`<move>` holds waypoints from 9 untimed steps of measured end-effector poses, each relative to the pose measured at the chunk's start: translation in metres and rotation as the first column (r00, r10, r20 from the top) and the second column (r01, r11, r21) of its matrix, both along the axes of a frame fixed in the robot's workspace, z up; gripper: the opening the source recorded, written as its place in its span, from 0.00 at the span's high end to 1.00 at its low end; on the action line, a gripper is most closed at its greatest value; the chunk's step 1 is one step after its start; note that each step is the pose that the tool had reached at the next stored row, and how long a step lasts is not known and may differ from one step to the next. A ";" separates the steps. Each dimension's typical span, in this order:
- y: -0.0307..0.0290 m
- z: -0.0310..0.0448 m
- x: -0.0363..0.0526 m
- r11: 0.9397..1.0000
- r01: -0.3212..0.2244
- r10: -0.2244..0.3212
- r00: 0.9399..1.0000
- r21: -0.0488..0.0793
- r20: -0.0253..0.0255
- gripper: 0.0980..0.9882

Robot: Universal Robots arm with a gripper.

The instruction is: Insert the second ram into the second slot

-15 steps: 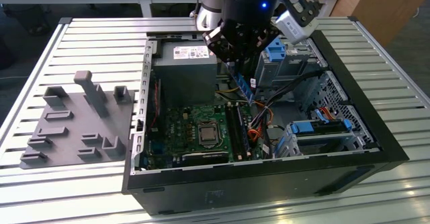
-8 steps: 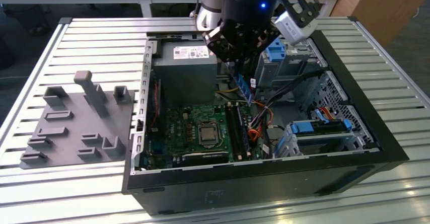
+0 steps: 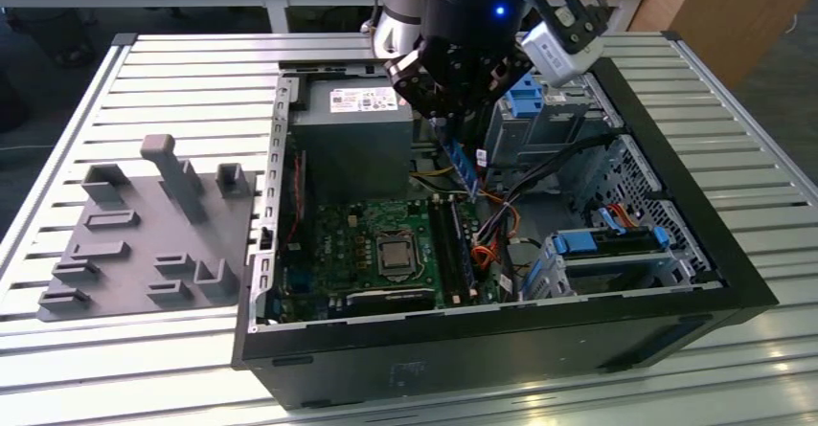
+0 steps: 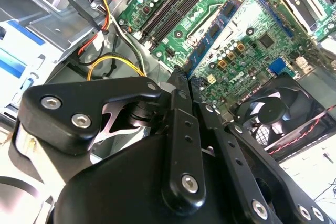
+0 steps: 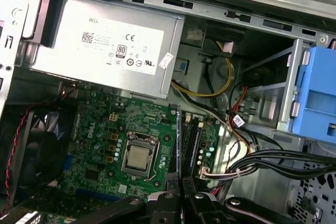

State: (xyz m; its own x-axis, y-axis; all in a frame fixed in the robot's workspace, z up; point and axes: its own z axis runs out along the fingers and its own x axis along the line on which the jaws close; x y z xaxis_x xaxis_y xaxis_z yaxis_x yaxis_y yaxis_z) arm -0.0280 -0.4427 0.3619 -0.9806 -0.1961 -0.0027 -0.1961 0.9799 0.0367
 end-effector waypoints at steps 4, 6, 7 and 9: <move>0.0000 -0.0001 0.0000 1.000 0.005 -0.005 1.000 0.000 0.000 0.96; 0.0000 -0.0001 0.0000 1.000 0.007 -0.007 1.000 0.000 0.000 0.96; 0.0000 -0.0002 0.0000 1.000 0.008 -0.008 1.000 0.000 0.000 0.96; 0.0000 -0.0002 0.0000 1.000 0.010 -0.010 1.000 0.000 0.000 0.96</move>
